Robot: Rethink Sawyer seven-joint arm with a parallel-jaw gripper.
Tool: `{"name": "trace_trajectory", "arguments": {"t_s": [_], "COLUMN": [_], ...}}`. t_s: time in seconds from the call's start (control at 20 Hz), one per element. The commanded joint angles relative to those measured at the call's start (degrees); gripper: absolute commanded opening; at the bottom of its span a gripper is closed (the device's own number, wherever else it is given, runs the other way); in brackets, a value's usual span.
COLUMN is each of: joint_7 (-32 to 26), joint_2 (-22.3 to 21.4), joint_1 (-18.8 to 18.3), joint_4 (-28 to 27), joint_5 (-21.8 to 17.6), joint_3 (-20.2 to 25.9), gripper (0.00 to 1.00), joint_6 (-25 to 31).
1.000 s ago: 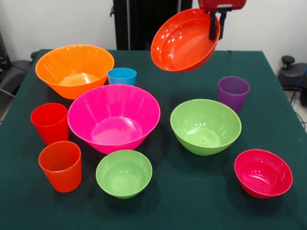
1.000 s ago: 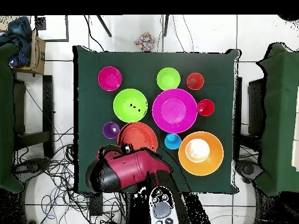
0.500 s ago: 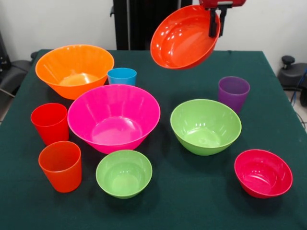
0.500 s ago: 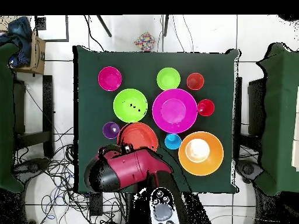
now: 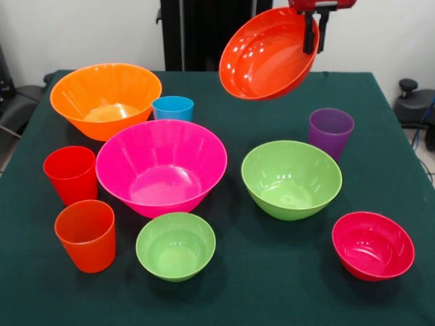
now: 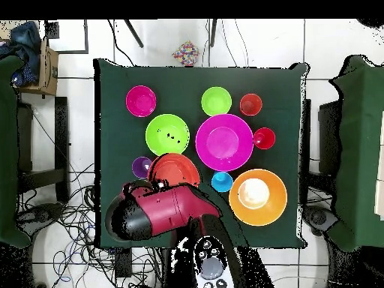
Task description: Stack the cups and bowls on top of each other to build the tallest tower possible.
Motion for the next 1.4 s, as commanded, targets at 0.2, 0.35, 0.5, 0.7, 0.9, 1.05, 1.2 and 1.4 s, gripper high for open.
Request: {"name": "trace_trajectory", "arguments": {"t_s": [0.2, 0.35, 0.5, 0.7, 0.9, 1.05, 1.2, 1.4], "joint_7": [-0.4, 0.3, 0.7, 0.3, 1.0, 1.7, 2.6, 1.5], "joint_2": [0.1, 0.8, 1.3, 0.6, 0.7, 0.0, 0.8, 0.6], "joint_1": [-2.0, -1.2, -0.8, -1.6, -1.0, -0.5, 0.2, 0.2], "joint_4": [-4.9, -6.4, -6.9, -7.2, -8.1, -6.9, -8.3, -7.6], "joint_5": [3.6, 3.5, 3.1, 4.4, 4.3, 3.5, 3.1, 2.2], "joint_3": [4.4, 3.4, 2.9, 3.8, 3.1, 2.7, 1.7, 2.0], "gripper": [0.00, 0.00, 0.00, 0.00, 0.00, 0.00, 0.00, 0.00], "joint_6": [10.6, 11.8, 11.8, 13.4, 13.7, 11.0, 11.5, 11.2]}}
